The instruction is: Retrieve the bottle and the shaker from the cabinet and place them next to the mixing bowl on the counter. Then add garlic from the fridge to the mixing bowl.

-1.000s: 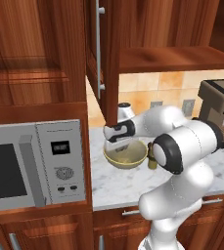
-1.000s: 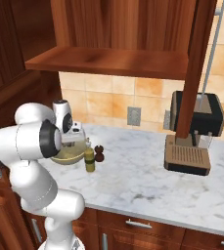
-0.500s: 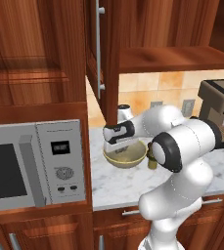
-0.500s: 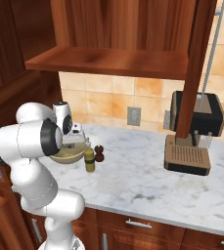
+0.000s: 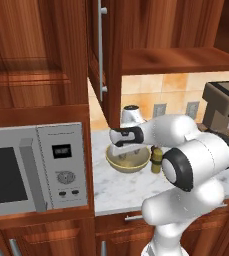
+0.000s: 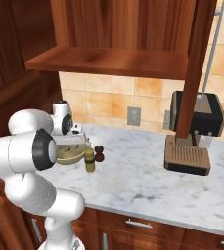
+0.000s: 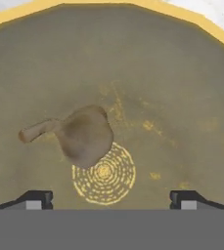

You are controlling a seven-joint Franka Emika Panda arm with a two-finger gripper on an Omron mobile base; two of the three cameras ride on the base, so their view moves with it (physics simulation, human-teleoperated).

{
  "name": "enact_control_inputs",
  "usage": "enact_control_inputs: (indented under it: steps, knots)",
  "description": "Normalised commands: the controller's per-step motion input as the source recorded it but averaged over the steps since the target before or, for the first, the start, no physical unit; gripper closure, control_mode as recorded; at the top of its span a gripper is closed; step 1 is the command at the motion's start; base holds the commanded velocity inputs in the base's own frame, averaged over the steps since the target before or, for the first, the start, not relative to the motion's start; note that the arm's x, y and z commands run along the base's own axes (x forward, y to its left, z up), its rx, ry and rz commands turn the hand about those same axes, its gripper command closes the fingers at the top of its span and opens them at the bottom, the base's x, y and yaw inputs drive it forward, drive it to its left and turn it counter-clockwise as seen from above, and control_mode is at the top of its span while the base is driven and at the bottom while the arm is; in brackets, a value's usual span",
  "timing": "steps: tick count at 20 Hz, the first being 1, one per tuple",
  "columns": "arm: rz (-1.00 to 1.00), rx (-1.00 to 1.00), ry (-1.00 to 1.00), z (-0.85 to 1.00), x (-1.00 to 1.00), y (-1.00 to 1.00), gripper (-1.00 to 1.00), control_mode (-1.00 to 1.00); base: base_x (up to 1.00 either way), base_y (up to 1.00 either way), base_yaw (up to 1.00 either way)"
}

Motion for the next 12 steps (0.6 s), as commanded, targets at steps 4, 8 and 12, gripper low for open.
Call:
enact_control_inputs:
  steps: [4, 8, 12]
  knots:
    - [-0.1, 0.0, -0.01, 0.68, -0.02, -0.24, -1.0, -1.0, 0.0, 0.0, 0.0]
    - [-0.11, 0.01, -0.02, 0.81, 0.0, -0.12, -1.0, -1.0, 0.0, 0.0, 0.0]
    - [-0.11, 0.03, -0.05, 0.69, -0.33, -0.19, -1.0, -1.0, 0.0, 0.0, 0.0]
